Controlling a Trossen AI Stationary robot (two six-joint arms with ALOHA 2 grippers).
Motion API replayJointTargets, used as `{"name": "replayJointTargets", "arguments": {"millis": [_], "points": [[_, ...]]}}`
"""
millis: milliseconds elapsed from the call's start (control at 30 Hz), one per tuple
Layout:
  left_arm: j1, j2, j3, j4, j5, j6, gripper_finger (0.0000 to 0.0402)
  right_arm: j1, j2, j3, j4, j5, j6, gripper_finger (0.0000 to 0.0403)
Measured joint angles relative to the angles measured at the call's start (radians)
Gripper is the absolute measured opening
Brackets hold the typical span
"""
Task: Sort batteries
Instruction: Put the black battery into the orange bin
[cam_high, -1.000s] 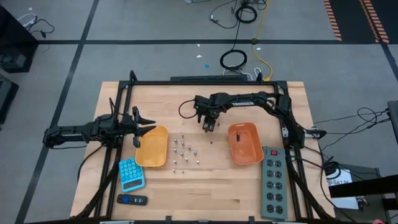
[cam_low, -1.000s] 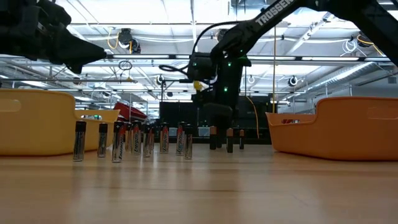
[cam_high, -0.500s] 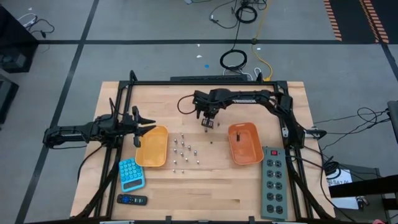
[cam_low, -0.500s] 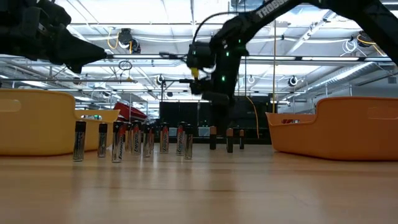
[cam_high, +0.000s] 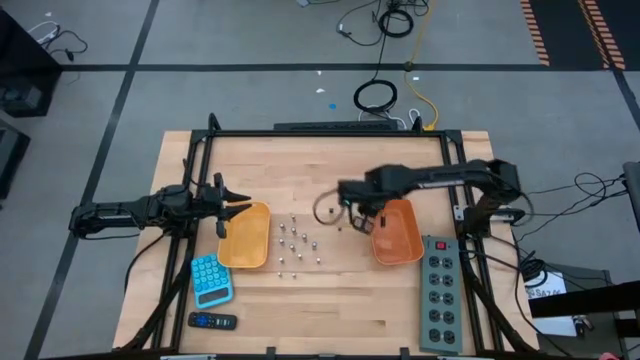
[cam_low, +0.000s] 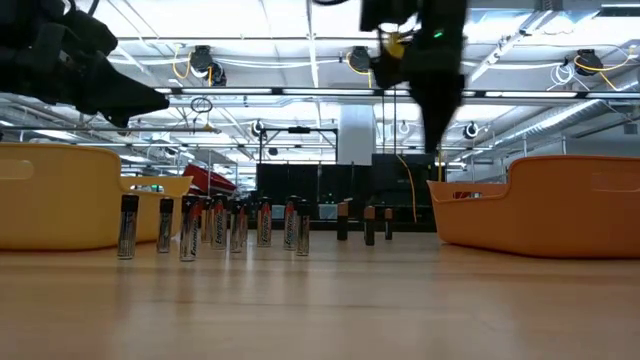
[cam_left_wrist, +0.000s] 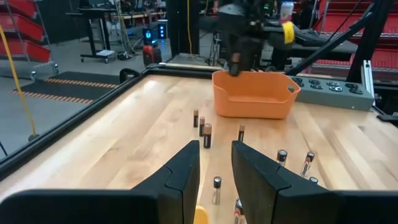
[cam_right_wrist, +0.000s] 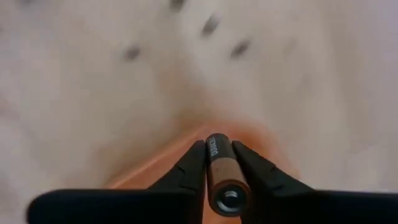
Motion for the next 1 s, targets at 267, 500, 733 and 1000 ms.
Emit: {"name": "replayJointTargets", "arguments": {"millis": [267,500,733,1000], "points": [[0.000,0.000,0.000,0.004,0.000,0.000,0.0102,0.051,-0.090,-0.223,0.108,-0.004,0.218,0.0169],[0.000,0.000,0.000,0.023,0.000,0.002,0.0102,0.001,-0.076,-0.081,0.127,0.097,0.096,0.0202],[0.000,0.000,0.000,0.026,0.000,0.009,0.0102,-0.122,0.001,-0.030,0.245,0.069,-0.220,0.0195],[0.000,0.000,0.000,0.020,0.000,0.011,0.0102,-0.212,0.126,-0.031,0.315,-0.005,-0.378,0.0196]]}}
